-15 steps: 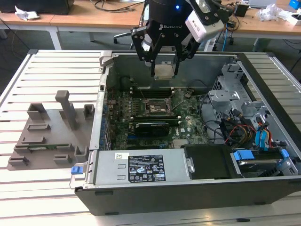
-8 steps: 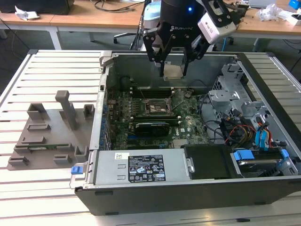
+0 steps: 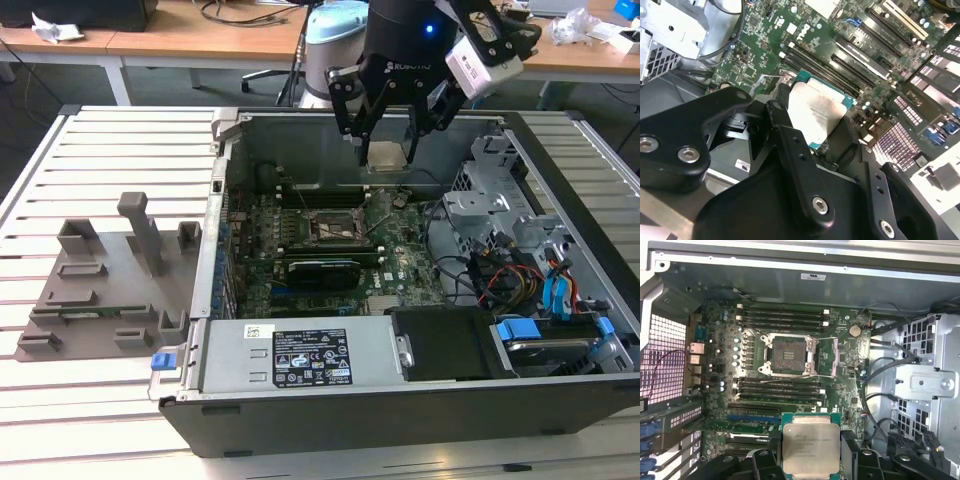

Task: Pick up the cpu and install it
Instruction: 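Pick up the cpu and move it towards the insertion slot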

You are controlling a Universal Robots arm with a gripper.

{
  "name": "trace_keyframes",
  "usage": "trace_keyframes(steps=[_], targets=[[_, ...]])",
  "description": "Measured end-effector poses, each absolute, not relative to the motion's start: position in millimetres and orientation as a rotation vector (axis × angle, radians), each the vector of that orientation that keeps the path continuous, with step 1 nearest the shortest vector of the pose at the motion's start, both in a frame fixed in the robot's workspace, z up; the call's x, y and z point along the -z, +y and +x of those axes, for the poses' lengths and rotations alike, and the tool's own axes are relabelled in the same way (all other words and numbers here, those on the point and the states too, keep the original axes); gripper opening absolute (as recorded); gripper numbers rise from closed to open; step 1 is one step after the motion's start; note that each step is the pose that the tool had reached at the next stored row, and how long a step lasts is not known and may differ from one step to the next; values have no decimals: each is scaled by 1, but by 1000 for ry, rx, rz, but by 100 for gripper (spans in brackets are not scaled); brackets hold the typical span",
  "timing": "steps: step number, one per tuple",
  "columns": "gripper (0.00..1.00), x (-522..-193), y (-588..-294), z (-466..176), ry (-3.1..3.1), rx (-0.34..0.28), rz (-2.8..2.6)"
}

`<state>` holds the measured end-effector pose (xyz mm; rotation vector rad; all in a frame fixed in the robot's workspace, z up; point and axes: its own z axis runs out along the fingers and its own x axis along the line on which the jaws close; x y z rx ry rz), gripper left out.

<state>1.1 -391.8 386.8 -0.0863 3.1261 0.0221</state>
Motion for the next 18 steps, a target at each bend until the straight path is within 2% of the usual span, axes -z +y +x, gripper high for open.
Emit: trace_keyframes(steps=[18], targets=[[55,-364,-376,-2,3126,-21,-87]])
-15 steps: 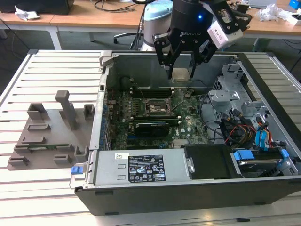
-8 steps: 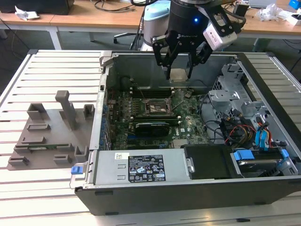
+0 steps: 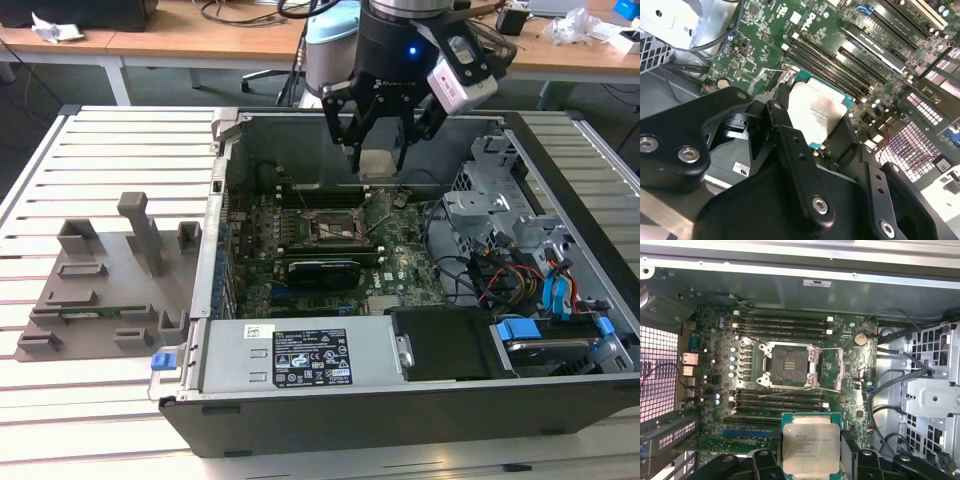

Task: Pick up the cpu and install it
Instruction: 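Pick up the cpu and move it towards the insertion slot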

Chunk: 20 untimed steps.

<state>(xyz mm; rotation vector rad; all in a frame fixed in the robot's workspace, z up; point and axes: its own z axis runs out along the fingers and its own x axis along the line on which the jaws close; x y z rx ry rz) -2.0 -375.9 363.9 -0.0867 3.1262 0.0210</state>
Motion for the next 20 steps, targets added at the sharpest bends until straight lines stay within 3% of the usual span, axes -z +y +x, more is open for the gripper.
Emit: trace_keyframes(steps=[20], targets=[[55,-352,-376,-2,3126,-21,-87]])
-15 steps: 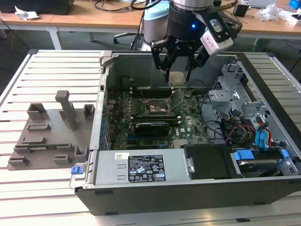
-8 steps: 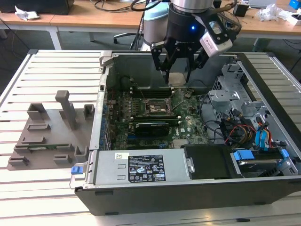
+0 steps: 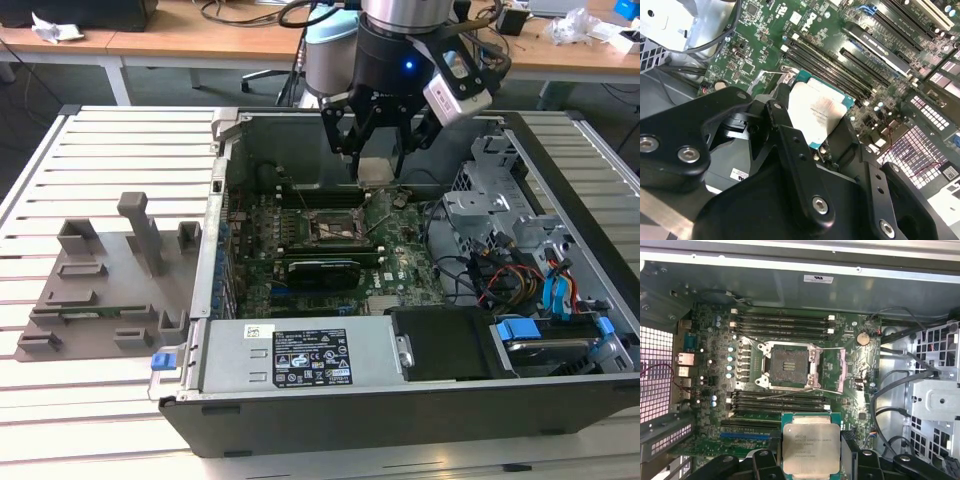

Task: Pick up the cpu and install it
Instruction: 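Pick up the cpu and move it towards the insertion slot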

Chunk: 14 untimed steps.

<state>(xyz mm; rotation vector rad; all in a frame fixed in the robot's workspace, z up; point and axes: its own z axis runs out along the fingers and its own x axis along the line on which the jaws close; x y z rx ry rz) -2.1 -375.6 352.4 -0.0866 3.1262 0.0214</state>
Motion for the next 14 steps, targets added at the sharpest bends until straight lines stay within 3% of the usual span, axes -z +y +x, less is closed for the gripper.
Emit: trace_keyframes(steps=[14], targets=[[55,-344,-375,-3,3126,-21,-87]])
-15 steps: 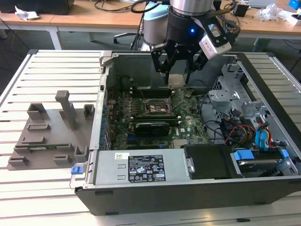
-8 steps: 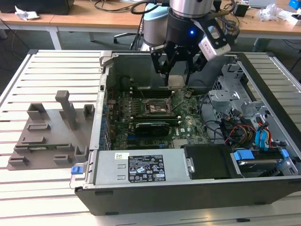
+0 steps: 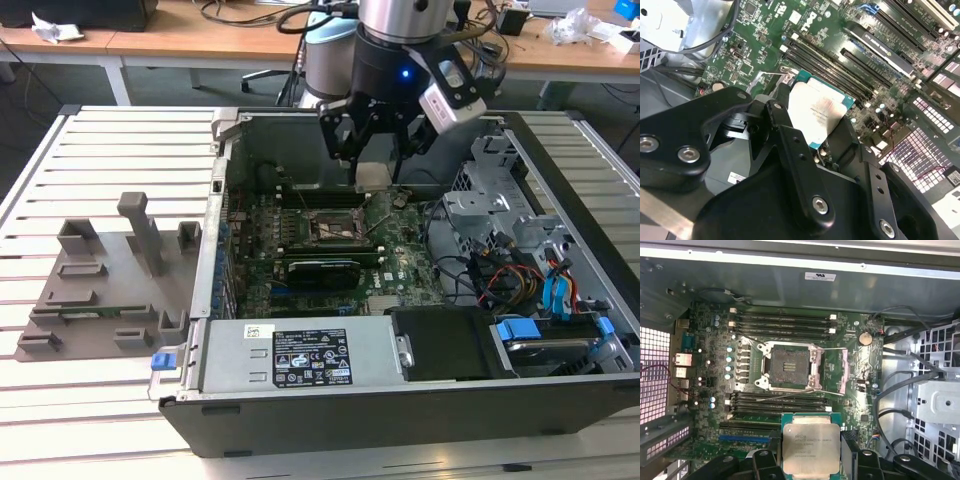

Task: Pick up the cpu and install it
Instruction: 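Pick up the cpu and move it towards the insertion slot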

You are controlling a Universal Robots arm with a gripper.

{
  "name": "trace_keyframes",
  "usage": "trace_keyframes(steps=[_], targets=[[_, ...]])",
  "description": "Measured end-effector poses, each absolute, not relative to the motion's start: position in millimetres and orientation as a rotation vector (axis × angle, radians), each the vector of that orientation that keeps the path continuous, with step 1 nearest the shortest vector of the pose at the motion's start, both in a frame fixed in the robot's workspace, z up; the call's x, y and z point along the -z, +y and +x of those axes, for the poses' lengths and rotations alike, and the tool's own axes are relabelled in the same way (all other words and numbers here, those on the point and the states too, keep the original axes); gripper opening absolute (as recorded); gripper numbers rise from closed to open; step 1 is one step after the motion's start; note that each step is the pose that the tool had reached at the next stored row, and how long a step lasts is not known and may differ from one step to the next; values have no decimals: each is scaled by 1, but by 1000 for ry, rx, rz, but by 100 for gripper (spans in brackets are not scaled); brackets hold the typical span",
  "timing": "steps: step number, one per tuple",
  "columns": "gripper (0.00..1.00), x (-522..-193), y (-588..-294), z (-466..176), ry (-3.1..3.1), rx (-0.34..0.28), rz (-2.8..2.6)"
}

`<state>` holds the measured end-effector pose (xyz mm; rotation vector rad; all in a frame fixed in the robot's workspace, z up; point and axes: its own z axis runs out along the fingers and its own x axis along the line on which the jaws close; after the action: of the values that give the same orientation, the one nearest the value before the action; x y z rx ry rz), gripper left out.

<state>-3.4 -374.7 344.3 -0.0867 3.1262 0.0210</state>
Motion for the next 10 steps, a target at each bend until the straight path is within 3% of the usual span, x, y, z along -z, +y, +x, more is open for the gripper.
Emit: trace_keyframes(steps=[10], targets=[[55,-337,-370,-14,3126,-21,-87]])
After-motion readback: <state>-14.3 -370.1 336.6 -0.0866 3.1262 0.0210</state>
